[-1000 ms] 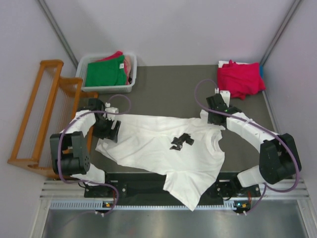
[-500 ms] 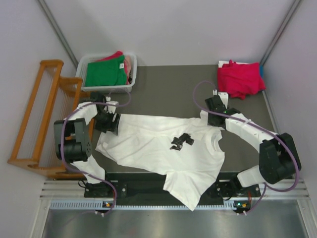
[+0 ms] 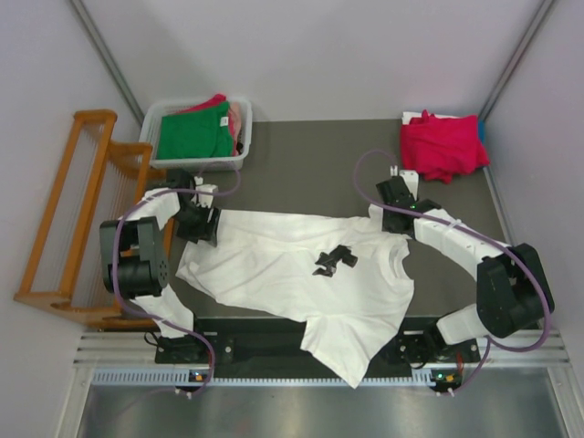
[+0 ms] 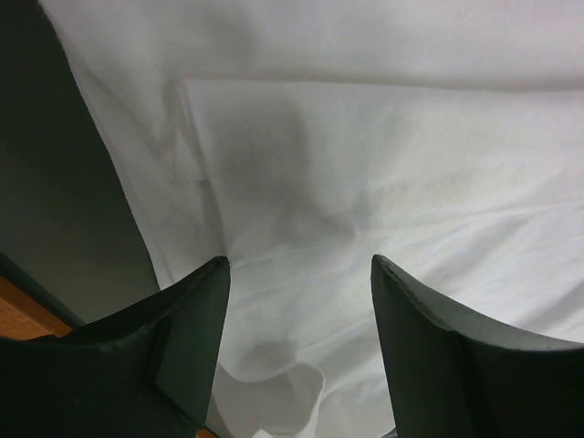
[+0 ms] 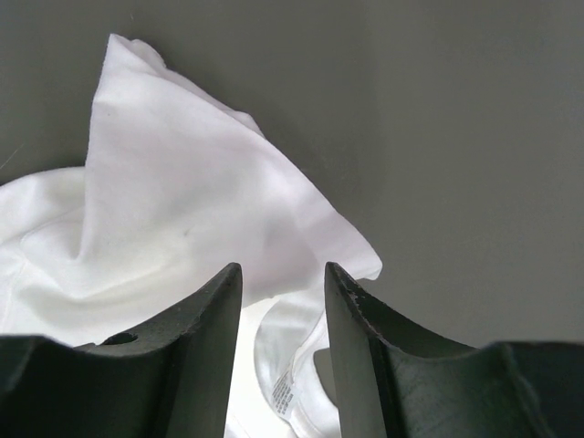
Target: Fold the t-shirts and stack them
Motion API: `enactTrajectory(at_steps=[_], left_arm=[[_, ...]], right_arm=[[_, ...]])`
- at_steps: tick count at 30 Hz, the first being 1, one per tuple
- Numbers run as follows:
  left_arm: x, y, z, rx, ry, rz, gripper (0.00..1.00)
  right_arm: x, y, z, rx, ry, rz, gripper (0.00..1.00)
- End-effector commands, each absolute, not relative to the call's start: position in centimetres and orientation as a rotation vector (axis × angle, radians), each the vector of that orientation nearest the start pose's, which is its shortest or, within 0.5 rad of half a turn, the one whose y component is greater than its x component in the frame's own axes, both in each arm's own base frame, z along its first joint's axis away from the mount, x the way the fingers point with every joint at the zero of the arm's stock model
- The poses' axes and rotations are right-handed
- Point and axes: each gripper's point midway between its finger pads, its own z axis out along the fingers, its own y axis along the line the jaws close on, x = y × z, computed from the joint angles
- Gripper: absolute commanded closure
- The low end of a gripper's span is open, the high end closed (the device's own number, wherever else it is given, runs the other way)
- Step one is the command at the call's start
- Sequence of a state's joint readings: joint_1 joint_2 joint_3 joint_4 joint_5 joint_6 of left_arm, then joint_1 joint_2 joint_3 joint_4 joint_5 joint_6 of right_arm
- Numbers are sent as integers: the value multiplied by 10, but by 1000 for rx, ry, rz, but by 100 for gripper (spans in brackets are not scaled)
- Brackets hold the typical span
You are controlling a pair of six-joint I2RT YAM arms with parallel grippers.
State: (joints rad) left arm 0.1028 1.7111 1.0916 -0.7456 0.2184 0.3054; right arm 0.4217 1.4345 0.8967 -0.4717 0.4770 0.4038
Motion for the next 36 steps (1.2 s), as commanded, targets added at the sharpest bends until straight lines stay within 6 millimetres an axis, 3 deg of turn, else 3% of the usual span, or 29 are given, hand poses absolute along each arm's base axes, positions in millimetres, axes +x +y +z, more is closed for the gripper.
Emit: enactTrajectory(at_steps=[1,7,13,24,32,36], left_arm=[[311,7,34,320,2836,-238,32],[317,10,27,326,2844,-219,34],[320,13,20,315,2858,-204,42],[313,19,27,325,2852,-156,43],[309,25,35,326,2841,-98,42],[309,27,47,328,2820,-74,42]], right_arm=[[327,75,89,170,2388,-236,59],[324,76,95,173,2377,-212,60],[321,74,96,175,2375,-218,64],[320,75,97,171,2375,-212,73],[318,76,96,160,2385,-224,71],[318,76,95,159,2388,-228,61]])
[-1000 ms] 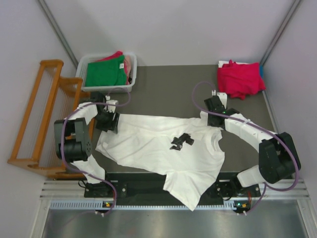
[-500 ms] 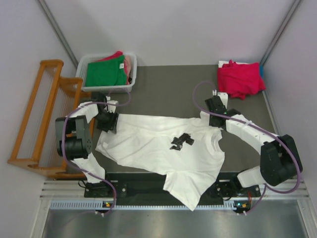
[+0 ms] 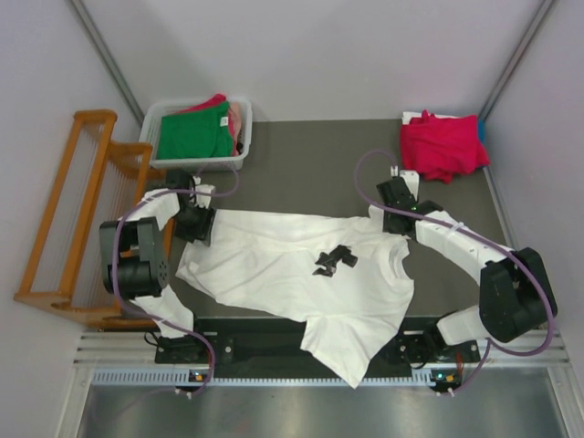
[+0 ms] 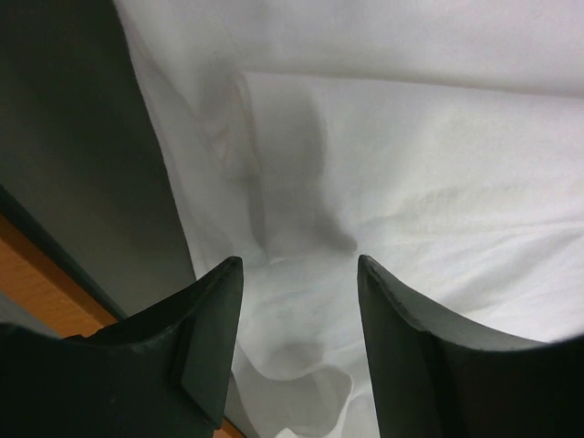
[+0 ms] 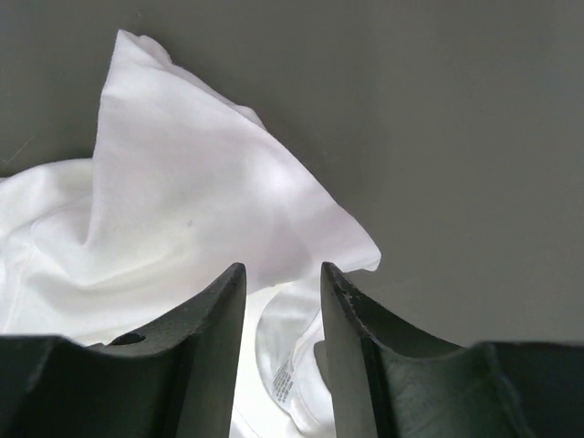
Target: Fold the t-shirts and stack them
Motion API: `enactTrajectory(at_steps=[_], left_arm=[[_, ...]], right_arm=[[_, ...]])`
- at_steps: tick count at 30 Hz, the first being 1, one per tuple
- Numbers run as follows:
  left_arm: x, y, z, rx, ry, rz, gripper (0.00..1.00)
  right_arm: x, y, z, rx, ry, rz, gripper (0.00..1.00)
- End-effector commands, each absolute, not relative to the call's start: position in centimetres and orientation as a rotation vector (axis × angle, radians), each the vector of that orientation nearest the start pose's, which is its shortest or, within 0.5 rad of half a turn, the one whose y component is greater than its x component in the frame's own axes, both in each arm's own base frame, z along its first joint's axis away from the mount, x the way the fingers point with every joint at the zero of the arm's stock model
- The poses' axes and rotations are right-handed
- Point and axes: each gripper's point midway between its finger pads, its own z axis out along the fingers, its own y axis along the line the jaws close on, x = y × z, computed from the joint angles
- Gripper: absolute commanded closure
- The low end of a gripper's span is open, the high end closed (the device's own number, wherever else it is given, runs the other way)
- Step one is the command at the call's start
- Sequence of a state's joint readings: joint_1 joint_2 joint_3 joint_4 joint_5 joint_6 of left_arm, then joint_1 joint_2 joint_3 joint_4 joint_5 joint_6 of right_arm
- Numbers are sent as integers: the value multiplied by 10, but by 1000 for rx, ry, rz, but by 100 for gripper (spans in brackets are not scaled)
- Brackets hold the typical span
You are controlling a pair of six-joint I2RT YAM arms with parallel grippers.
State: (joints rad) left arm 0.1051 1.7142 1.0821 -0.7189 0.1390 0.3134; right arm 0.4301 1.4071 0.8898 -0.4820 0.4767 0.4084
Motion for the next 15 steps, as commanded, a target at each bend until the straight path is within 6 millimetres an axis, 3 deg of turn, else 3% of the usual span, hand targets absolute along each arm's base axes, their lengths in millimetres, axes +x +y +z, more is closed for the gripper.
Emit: enactTrajectory(at_steps=[1,2,6,12,13,15], left_arm=[[309,27,48,330,2817,-71,43],[308,27,49,332,2818,-73,46],[305,27,46,328,2824,-75,88],[305,26,38,316,2842,-92,79],[305,26,38,314,2843,-90,70],[306,26,39,318,2835,-87,63]], right_arm=[[318,75,95,158,2391,-230,59],[319,76,96,160,2387,-227,58],[320,77,100,160,2378,-216,57],[321,76,104,157,2370,-225,57],[321,75,104,157,2370,-225,57],[320,76,102,158,2371,-221,57]])
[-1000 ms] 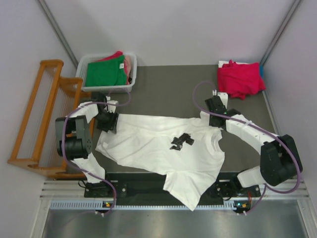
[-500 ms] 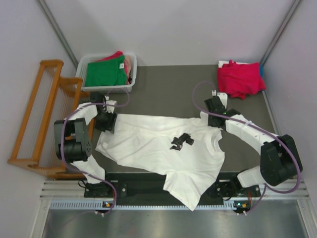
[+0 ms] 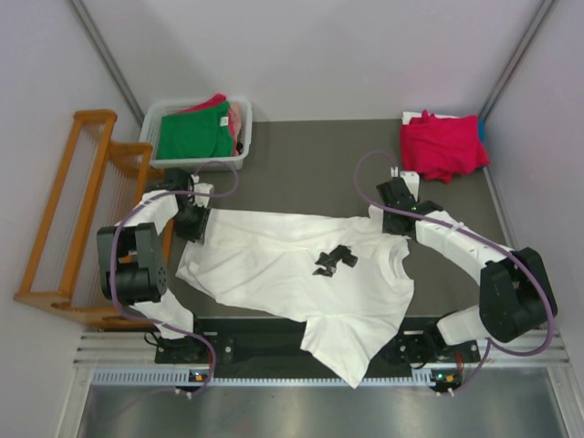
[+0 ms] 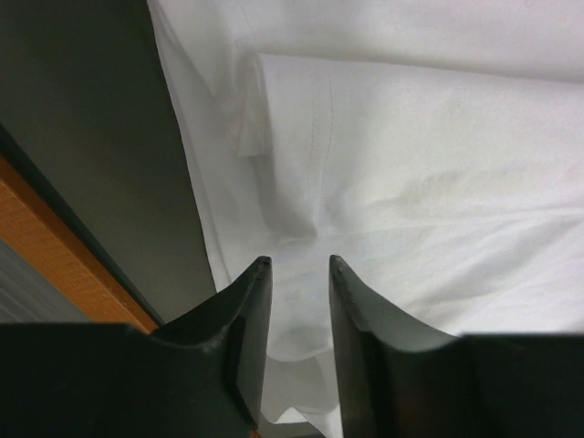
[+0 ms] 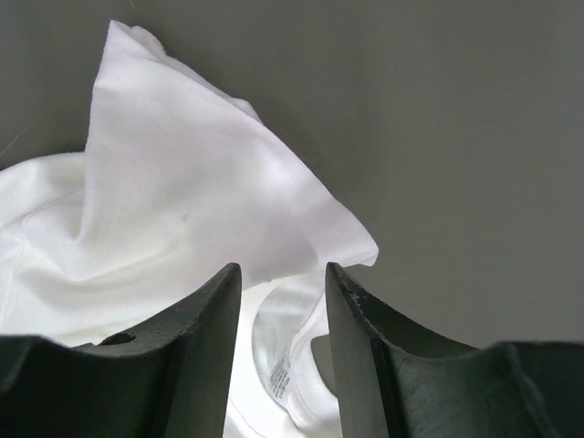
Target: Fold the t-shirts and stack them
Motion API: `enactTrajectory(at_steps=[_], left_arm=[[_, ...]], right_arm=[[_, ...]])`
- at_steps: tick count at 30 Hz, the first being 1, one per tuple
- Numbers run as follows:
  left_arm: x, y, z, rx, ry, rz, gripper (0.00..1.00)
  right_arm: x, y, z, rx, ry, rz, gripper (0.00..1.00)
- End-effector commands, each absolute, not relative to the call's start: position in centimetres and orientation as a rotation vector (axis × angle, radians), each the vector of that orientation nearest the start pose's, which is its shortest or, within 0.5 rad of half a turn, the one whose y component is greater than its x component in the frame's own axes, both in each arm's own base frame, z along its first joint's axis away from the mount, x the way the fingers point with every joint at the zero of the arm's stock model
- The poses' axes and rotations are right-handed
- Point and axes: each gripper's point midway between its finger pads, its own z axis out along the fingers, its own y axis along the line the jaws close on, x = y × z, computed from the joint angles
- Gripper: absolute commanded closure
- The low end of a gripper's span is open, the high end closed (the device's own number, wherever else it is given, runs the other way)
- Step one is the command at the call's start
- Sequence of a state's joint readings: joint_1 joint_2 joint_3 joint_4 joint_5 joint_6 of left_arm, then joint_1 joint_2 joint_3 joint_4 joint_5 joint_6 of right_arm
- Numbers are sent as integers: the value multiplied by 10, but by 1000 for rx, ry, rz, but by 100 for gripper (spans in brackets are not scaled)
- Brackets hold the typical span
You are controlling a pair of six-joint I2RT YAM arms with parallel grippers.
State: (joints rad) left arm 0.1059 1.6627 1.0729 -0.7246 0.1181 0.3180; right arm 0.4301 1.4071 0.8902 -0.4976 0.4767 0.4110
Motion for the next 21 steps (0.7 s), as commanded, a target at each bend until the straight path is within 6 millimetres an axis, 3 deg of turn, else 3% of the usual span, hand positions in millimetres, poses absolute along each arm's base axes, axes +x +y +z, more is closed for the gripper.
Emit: enactTrajectory(at_steps=[1,5,15,17,21], left_arm=[[305,26,39,320,2836,-88,58],[305,25,39,332,2830,-89,53],[300,23,17,327,2865,-116,55],[301,23,16,332,2867,-118,61],[302,22,17,328,2868,-126,89]], right_arm=[[320,76,101,155,2374,-223,57],[320,77,99,156,2379,-220,59],[319,75,101,160,2372,-224,61],[319,76,101,162,2371,-222,62],[318,77,99,166,2378,-216,62]])
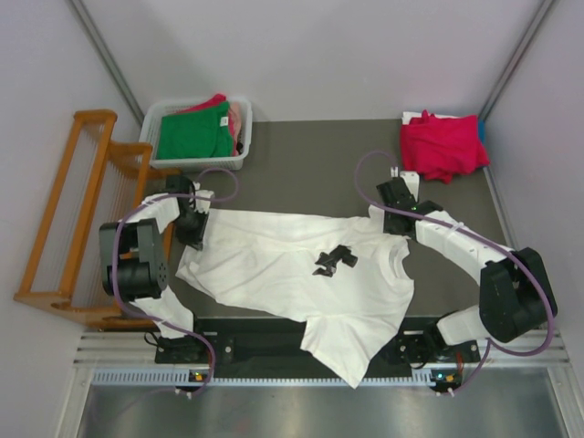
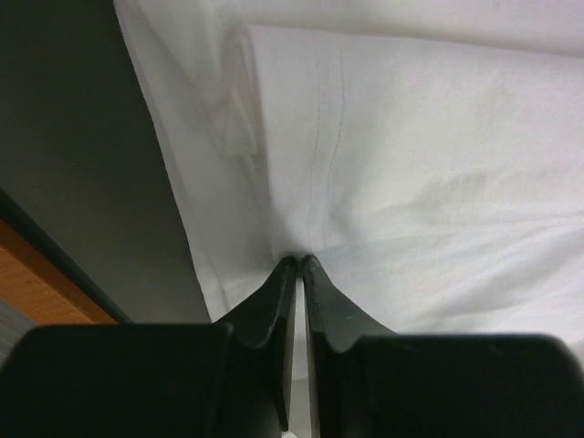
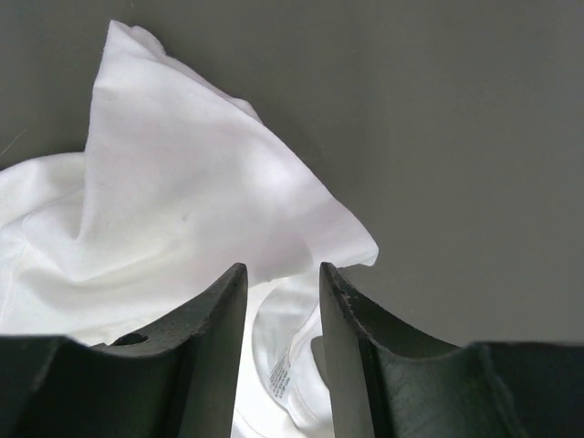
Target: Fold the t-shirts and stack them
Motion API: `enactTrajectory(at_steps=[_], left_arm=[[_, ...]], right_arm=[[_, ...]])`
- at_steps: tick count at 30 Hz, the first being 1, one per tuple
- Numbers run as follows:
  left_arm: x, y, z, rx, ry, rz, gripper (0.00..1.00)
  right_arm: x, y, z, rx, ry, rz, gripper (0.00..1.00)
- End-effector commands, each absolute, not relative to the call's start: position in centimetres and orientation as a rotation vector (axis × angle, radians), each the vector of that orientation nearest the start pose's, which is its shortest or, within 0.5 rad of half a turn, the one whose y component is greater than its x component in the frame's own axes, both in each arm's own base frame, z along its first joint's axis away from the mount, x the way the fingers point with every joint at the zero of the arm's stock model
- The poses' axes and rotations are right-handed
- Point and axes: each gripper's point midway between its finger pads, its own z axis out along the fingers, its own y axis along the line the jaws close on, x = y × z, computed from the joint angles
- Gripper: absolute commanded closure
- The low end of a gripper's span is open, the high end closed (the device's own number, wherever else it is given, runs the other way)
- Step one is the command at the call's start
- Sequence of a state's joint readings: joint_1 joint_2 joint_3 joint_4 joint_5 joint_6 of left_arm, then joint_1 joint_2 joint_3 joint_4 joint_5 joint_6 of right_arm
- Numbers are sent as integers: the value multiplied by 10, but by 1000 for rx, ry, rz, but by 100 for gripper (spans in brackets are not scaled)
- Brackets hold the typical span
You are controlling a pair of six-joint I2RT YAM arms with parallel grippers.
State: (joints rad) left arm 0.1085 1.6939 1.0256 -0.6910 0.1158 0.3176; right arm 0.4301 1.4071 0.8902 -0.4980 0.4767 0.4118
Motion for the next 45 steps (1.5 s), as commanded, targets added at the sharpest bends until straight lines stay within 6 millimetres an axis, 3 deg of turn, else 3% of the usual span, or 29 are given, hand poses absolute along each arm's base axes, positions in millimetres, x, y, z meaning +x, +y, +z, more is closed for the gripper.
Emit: enactTrajectory(at_steps=[1,9,10,11,23,36,45], left_arm=[[302,22,17,330,2865,-122,95],[305,23,25,323,2845,-115,95],[306,23,26,323,2842,-114,93],[306,24,26,320,2841,-110,83],[318,23,34,309,2804,-111,56],[337,18,36,271,2778,-156,53],[329,19,30,291,2797,-142,66]], right_arm=[[318,77,98,164,2381,-214,63],[317,76,97,162,2381,-214,64],[318,76,98,165,2379,-214,64],[317,77,98,161,2380,-213,64],[316,77,93,158,2388,-217,64],[318,79,94,158,2389,-210,65],[318,79,95,161,2383,-212,69]])
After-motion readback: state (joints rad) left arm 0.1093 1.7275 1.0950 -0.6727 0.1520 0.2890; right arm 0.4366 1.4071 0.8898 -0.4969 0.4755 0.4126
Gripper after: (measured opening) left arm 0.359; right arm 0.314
